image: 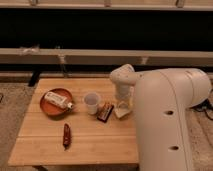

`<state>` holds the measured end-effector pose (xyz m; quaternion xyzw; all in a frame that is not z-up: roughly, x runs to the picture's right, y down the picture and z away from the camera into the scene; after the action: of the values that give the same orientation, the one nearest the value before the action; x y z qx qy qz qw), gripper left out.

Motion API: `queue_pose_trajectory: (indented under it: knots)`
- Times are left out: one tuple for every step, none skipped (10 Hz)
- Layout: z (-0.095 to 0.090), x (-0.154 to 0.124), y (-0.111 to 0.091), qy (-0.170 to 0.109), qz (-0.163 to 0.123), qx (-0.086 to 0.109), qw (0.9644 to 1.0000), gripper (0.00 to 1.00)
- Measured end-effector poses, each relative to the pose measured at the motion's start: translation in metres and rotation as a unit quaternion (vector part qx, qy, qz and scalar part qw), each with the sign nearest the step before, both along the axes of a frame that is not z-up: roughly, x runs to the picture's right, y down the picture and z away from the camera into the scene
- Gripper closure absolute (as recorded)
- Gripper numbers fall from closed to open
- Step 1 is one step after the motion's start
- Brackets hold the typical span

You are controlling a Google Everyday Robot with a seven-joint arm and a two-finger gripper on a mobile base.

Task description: Wipe the white sponge on the table

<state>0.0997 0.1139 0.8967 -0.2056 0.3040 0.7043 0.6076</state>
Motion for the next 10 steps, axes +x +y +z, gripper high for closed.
queue_pose_trajectory:
  knots:
    - [-0.004,-0.007,0.007,-0.009,-0.005,-0.001,0.9999,1.0]
    - [-0.011,-0.019,0.015,-0.021,-0.008,-0.003,0.9998,1.0]
    - [-0.016,-0.03,0.022,-0.031,-0.012,-0.005,0.9994,1.0]
    - [-0.026,-0.044,0.03,-0.048,-0.017,-0.005,0.9987,1.0]
    - [-0.031,-0.05,0.035,-0.055,-0.021,-0.007,0.9982,1.0]
    - [-0.037,-0.058,0.04,-0.065,-0.025,-0.008,0.9975,1.0]
    - [-0.042,-0.064,0.045,-0.075,-0.029,-0.01,0.9967,1.0]
    - [-0.051,-0.073,0.056,-0.09,-0.038,-0.017,0.9951,1.0]
    - [-0.054,-0.076,0.062,-0.097,-0.045,-0.021,0.9941,1.0]
    - [-0.056,-0.075,0.07,-0.101,-0.055,-0.029,0.993,1.0]
